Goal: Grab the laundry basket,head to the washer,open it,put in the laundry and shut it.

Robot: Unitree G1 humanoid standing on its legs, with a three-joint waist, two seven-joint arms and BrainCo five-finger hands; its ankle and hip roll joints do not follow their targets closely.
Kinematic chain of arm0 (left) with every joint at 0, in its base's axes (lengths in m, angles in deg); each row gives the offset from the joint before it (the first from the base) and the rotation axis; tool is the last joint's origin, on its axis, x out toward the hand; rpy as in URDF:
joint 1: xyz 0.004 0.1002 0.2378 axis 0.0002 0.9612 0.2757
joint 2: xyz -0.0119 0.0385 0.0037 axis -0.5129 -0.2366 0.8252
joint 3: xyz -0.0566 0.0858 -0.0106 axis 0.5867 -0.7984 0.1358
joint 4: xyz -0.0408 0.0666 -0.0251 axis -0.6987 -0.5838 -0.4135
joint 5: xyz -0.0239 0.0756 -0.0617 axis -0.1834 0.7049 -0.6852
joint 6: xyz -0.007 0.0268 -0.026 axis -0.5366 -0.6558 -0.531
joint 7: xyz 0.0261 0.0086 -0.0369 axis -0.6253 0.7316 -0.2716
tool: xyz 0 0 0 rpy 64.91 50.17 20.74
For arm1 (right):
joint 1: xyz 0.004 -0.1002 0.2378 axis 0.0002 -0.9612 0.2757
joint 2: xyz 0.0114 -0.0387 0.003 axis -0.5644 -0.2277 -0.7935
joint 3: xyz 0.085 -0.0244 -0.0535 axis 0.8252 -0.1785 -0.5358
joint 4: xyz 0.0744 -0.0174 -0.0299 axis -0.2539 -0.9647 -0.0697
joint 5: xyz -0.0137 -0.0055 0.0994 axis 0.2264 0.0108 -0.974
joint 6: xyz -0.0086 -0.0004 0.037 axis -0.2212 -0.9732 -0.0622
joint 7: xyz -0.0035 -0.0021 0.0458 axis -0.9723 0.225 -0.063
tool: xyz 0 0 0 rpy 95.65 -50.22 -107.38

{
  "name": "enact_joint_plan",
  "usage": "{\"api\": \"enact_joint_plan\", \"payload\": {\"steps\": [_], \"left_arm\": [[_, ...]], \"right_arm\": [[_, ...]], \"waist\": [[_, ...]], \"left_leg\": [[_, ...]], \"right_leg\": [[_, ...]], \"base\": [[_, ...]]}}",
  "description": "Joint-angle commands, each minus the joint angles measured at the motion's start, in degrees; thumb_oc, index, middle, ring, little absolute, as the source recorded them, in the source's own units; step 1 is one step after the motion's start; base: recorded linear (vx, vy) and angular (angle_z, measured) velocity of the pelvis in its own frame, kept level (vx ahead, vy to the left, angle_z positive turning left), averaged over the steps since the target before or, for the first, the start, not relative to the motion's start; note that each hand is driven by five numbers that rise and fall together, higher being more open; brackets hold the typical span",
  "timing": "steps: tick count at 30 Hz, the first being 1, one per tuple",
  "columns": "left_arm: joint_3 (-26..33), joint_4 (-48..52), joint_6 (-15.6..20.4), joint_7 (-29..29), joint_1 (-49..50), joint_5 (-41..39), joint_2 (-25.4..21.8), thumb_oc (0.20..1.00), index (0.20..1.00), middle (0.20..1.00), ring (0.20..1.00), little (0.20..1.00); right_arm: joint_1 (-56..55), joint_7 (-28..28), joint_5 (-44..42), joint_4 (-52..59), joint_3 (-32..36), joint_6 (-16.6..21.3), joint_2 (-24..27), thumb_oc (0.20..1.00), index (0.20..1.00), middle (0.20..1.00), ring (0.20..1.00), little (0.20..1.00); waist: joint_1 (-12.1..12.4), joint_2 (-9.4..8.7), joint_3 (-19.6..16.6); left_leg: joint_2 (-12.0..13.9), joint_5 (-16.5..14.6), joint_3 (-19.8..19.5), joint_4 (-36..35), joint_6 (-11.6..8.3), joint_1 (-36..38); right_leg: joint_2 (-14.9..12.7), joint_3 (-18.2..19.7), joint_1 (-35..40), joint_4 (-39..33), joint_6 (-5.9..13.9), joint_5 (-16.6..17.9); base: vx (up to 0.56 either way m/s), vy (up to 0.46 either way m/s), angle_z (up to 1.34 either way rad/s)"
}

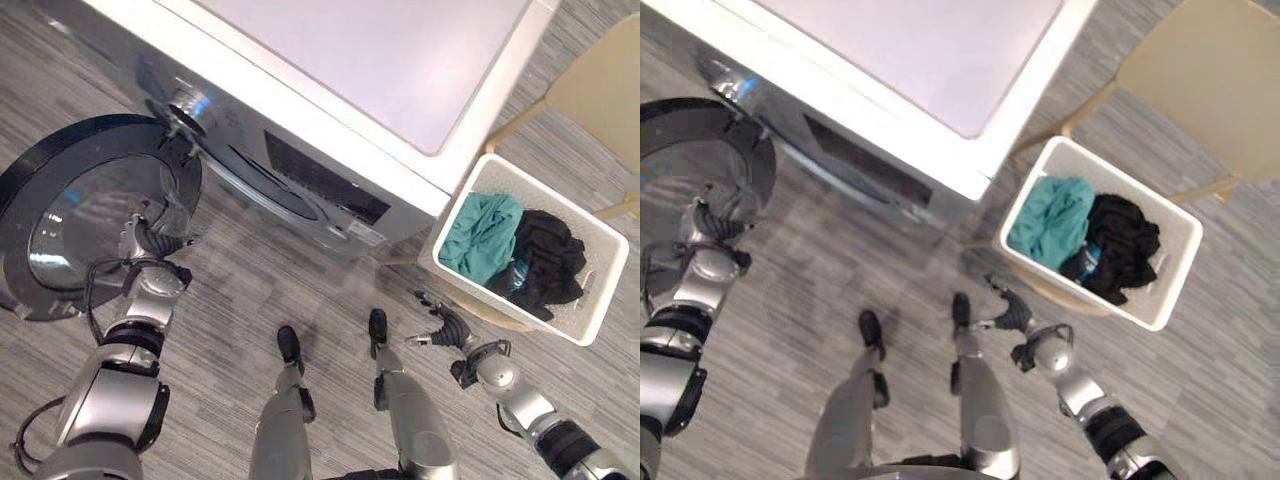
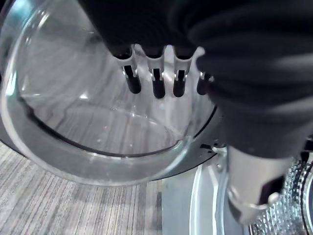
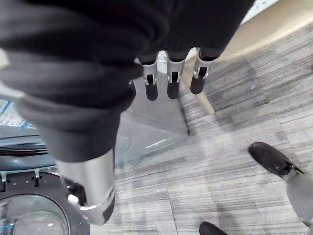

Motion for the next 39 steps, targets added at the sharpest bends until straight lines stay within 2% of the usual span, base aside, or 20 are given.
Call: {"api": "enact_joint_plan", "payload": {"steps": [1, 6, 13, 15, 17, 18, 20, 21, 22, 23, 24, 26, 28, 32, 34, 35, 36, 37, 38, 39], "left_arm": [[2.83, -4.36, -1.02, -1.6, 1.52, -0.03, -5.23, 1.0, 1.0, 1.0, 1.0, 1.0], [9.41, -5.52, -1.65, -4.04, 4.5, -3.39, -8.68, 1.0, 1.0, 1.0, 1.0, 1.0], [11.86, -4.8, -2.0, -4.09, 8.47, -2.78, -8.67, 1.0, 1.0, 1.0, 1.0, 1.0], [13.31, -2.65, -1.93, -4.18, 11.64, -3.15, -6.55, 1.0, 1.0, 1.0, 1.0, 1.0], [14.93, 2.32, -0.95, -3.61, 17.68, -4.88, -0.98, 1.0, 1.0, 1.0, 1.0, 1.0], [15.0, 2.42, -0.99, -3.63, 17.82, -4.86, -0.92, 1.0, 1.0, 1.0, 1.0, 1.0], [14.99, 4.55, -0.6, -2.87, 22.4, -5.33, 3.72, 1.0, 1.0, 1.0, 1.0, 1.0], [14.63, 6.37, -0.56, -1.98, 26.88, -5.76, 8.87, 1.0, 1.0, 1.0, 1.0, 1.0], [14.64, 6.43, -0.58, -1.99, 26.94, -5.75, 8.92, 1.0, 1.0, 1.0, 1.0, 1.0], [13.88, 8.03, -0.28, -0.82, 31.44, -6.03, 13.44, 1.0, 1.0, 1.0, 1.0, 1.0], [13.88, 8.08, -0.3, -0.83, 31.5, -6.01, 13.49, 1.0, 1.0, 1.0, 1.0, 1.0], [13.31, 7.78, -0.88, 1.41, 36.03, -6.1, 17.97, 1.0, 1.0, 1.0, 1.0, 1.0], [12.66, 6.8, -1.14, 2.11, 36.7, -5.62, 19.14, 1.0, 1.0, 1.0, 1.0, 1.0], [10.01, 4.43, -1.28, 4.95, 39.46, -3.4, 22.93, 1.0, 1.0, 1.0, 1.0, 1.0], [8.4, 4.41, -1.42, 6.4, 40.05, -1.88, 24.27, 1.0, 1.0, 1.0, 1.0, 1.0], [6.98, 4.18, -1.38, 6.98, 40.35, -1.37, 25.29, 1.0, 1.0, 1.0, 1.0, 1.0], [6.99, 4.17, -1.36, 6.97, 40.34, -1.37, 25.33, 1.0, 1.0, 1.0, 1.0, 1.0], [4.99, 3.53, -0.95, 7.46, 39.64, -1.28, 26.11, 1.0, 1.0, 1.0, 1.0, 1.0], [5.01, 3.5, -0.93, 7.46, 39.6, -1.28, 26.13, 1.0, 1.0, 1.0, 1.0, 1.0], [4.07, 3.09, -0.73, 7.85, 39.41, -1.1, 26.5, 1.0, 1.0, 1.0, 1.0, 1.0]], "right_arm": [[0.32, -0.93, -2.83, 1.62, 1.55, 2.57, -0.51, 1.0, 1.0, 1.0, 1.0, 1.0], [-2.32, -0.97, -5.9, 3.33, 4.29, 3.25, -2.46, 1.0, 1.0, 1.0, 1.0, 1.0], [-3.18, -0.91, -7.1, 4.6, 5.54, 3.87, -3.09, 1.0, 1.0, 1.0, 1.0, 1.0], [-3.52, -1.25, -6.77, 6.12, 6.62, 3.98, -3.07, 1.0, 1.0, 1.0, 1.0, 1.0], [-4.08, -2.04, -4.64, 8.71, 8.68, 3.76, -2.65, 1.0, 1.0, 1.0, 1.0, 1.0], [-4.15, -2.04, -4.64, 8.77, 8.66, 3.72, -2.59, 1.0, 1.0, 1.0, 1.0, 1.0], [-4.74, -2.65, -3.01, 10.14, 10.17, 3.64, -2.44, 1.0, 1.0, 1.0, 1.0, 1.0], [-5.09, -3.1, -1.02, 11.34, 11.77, 3.06, -2.18, 1.0, 1.0, 1.0, 1.0, 1.0], [-5.14, -3.09, -1.02, 11.38, 11.77, 3.03, -2.14, 1.0, 1.0, 1.0, 1.0, 1.0], [-5.05, -3.44, 1.27, 12.42, 12.91, 2.85, -1.98, 1.0, 1.0, 1.0, 1.0, 1.0], [-5.11, -3.44, 1.28, 12.47, 12.91, 2.83, -1.94, 1.0, 1.0, 1.0, 1.0, 1.0], [-5.47, -3.86, 4.31, 12.7, 14.07, 2.21, -2.36, 1.0, 1.0, 1.0, 1.0, 1.0], [-6.44, -3.94, 5.05, 12.77, 14.95, 2.06, -2.43, 1.0, 1.0, 1.0, 1.0, 1.0], [-10.07, -5.22, 9.02, 12.37, 17.5, 1.41, -1.78, 1.0, 1.0, 1.0, 1.0, 1.0], [-10.97, -5.84, 11.69, 11.94, 17.86, 0.97, -0.77, 1.0, 1.0, 1.0, 1.0, 1.0], [-9.67, -6.11, 14.25, 10.88, 16.44, 0.57, 0.6, 1.0, 1.0, 1.0, 1.0, 1.0], [-9.64, -6.14, 14.26, 10.85, 16.42, 0.57, 0.62, 1.0, 1.0, 1.0, 1.0, 1.0], [-7.55, -6.29, 15.28, 9.67, 14.48, 0.45, 1.65, 1.0, 1.0, 1.0, 1.0, 1.0], [-7.49, -6.31, 15.28, 9.62, 14.45, 0.47, 1.65, 1.0, 1.0, 1.0, 1.0, 1.0], [-6.17, -6.25, 16.43, 8.75, 13.12, 0.42, 2.11, 1.0, 1.0, 1.0, 1.0, 1.0]], "waist": [[2.34, -2.91, -0.17], [2.94, -4.15, -0.72], [3.6, -3.18, -0.97], [3.74, -2.6, -1.44], [3.71, -1.8, -2.68], [3.68, -1.76, -2.71], [3.43, -1.03, -3.83], [3.37, -0.13, -4.61], [3.4, -0.11, -4.58], [4.18, 0.96, -5.28], [4.18, 1.0, -5.23], [5.03, 2.75, -7.74], [4.47, 3.16, -8.7], [2.96, 4.53, -11.92], [2.33, 4.65, -12.36], [2.34, 4.79, -12.32], [2.41, 4.87, -12.24], [3.16, 4.28, -11.56], [3.12, 4.31, -11.53], [3.51, 4.12, -11.3]], "left_leg": [[-2.98, -7.25, -3.55, 7.01, 2.5, -4.13], [-2.5, -7.74, -4.47, 7.25, 2.14, -4.48], [-2.88, -8.29, -4.49, 7.16, 2.15, -3.48], [-2.91, -8.55, -4.01, 7.1, 2.05, -2.51], [-3.11, -9.26, -3.49, 6.79, 2.39, -0.75], [-3.1, -9.26, -3.48, 6.77, 2.38, -0.7], [-3.34, -9.73, -2.91, 6.24, 2.77, 1.19], [-3.36, -10.1, -1.54, 5.48, 3.09, 3.79], [-3.36, -10.1, -1.51, 5.42, 3.09, 3.89], [-2.56, -10.11, 1.03, 4.34, 2.94, 6.64], [-2.56, -10.09, 1.02, 4.27, 2.93, 6.78], [-1.46, -11.3, 3.46, 3.46, 2.34, 10.38], [-1.33, -11.36, 3.54, 3.5, 2.24, 10.95], [-1.17, -12.8, 4.38, 5.32, 1.31, 13.09], [0.9, -13.95, 5.1, 11.49, 0.04, 12.26], [2.2, -14.33, 4.3, 17.46, -0.38, 11.55], [2.35, -14.48, 4.35, 17.71, -0.45, 11.55], [1.07, -11.54, 0.48, 20.44, -0.81, 8.81], [1.1, -11.58, 0.44, 20.52, -0.82, 8.78], [-0.05, -12.3, -2.52, 20.32, -0.72, 7.31]], "right_leg": [[0.88, -2.08, -2.72, 2.68, 3.22, -5.52], [1.28, -2.08, -2.07, 1.67, 3.35, -5.27], [1.0, -2.24, -0.84, 1.9, 3.12, -5.92], [0.84, -2.1, -0.26, 2.06, 3.09, -6.24], [0.65, -1.69, 0.57, 3.07, 2.82, -7.19], [0.66, -1.68, 0.59, 3.09, 2.82, -7.21], [0.55, -1.73, 1.28, 4.55, 2.71, -8.16], [0.5, -2.65, 1.73, 7.14, 2.85, -9.15], [0.51, -2.62, 1.78, 7.17, 2.85, -9.18], [-0.87, -8.77, 2.37, 9.7, 2.78, -10.08], [-0.87, -8.78, 2.45, 9.73, 2.79, -10.12], [-3.42, -19.17, 4.38, 12.84, 2.16, -12.66], [-3.13, -19.14, 4.73, 12.78, 1.95, -13.44], [-0.61, -15.79, 9.08, 8.11, 0.62, -14.79], [0.41, -15.03, 11.89, 5.46, -0.3, -15.52], [1.41, -12.98, 13.86, 4.06, -1.26, -15.99], [1.53, -12.91, 13.95, 4.0, -1.32, -15.98], [1.87, -11.46, 14.34, 3.28, -2.49, -15.54], [1.89, -11.49, 14.36, 3.28, -2.49, -15.55], [1.96, -10.52, 14.72, 3.14, -2.55, -15.81]], "base": [[0.08, -0.025, -0.15], [0.06, -0.025, -0.02], [0.02, -0.002, 0.06], [0.01, -0.026, 0.02], [0.05, -0.024, -0.04], [0.05, -0.013, -0.06], [0.09, 0.006, -0.12], [0.1, 0.021, -0.15], [0.11, 0.031, -0.23], [0.05, 0.013, -0.39], [0.07, 0.005, -0.78], [0.19, -0.08, -1.02], [0.18, -0.13, -0.55], [0.2, -0.168, -0.16], [0.11, -0.208, -0.27], [0.11, -0.145, -0.24], [0.04, -0.14, -0.64], [-0.05, -0.068, -0.78], [-0.04, -0.083, -0.81], [0.03, -0.027, -0.84]]}}
